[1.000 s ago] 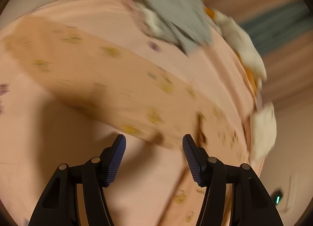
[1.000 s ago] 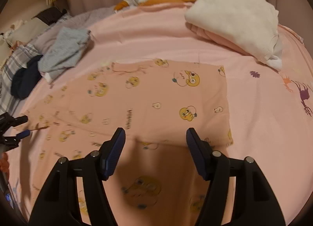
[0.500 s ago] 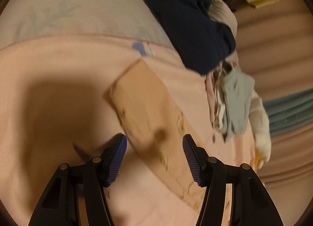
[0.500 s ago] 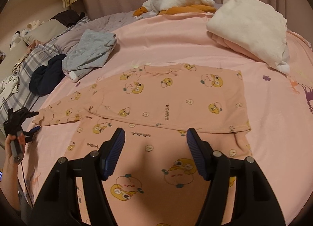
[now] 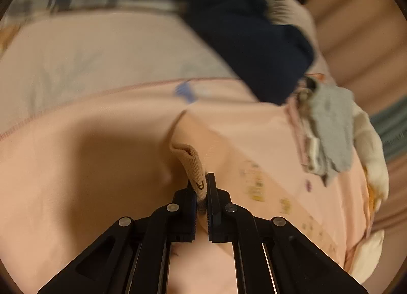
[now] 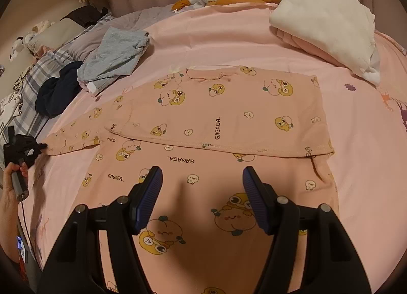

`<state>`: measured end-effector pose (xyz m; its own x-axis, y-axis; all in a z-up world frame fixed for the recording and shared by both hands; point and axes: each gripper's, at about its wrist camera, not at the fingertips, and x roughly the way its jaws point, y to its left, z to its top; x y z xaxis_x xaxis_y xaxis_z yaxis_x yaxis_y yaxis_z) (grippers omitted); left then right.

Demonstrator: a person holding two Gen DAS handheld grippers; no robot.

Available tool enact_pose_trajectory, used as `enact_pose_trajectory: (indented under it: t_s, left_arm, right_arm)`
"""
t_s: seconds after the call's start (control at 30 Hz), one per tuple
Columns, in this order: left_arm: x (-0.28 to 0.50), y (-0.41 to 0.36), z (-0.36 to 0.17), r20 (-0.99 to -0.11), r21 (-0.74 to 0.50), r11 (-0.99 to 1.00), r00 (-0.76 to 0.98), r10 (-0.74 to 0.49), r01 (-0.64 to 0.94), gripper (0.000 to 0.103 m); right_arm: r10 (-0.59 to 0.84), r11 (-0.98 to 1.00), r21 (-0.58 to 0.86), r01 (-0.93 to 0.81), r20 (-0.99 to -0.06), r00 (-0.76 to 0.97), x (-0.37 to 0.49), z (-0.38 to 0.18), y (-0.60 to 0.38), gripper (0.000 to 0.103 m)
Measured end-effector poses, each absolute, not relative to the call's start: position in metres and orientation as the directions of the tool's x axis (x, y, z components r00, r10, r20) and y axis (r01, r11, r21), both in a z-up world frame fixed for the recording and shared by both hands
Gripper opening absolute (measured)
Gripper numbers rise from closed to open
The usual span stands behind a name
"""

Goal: Fold small clothes
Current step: 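Fold the held sleeve across the shirt body with the left gripper, release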

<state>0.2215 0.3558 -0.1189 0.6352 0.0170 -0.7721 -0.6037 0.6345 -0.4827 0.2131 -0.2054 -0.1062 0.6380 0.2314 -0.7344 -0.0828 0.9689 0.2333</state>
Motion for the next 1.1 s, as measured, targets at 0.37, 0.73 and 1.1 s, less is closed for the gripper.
enact_pose_trajectory:
  t_s: [0.37, 0.73, 1.1]
  left_arm:
    - [0.241, 0.230, -0.013, -0.684, -0.371, 0.862, 0.729, -0.003, -0.345, 0.004]
    - [0.260, 0.038, 0.004, -0.692, -0.225, 0.973, 0.712, -0.120, -0.055, 0.004]
    - [0.272, -0.114, -0.094, -0.858, -0.091, 0.982, 0.487, -0.162, 0.168, 0.037]
  right_arm:
    - [0.257, 0.957, 0.283, -0.067, -0.714, 0.651, 0.193, -0.103, -0.224, 0.066]
    - [0.256, 0.934, 0.358, 0.010, -0.688, 0.679, 0.173, -0.110, -0.274, 0.066]
    - [0.248, 0.901, 0.422, 0.103, -0.695, 0.675, 0.164, -0.127, -0.320, 0.069]
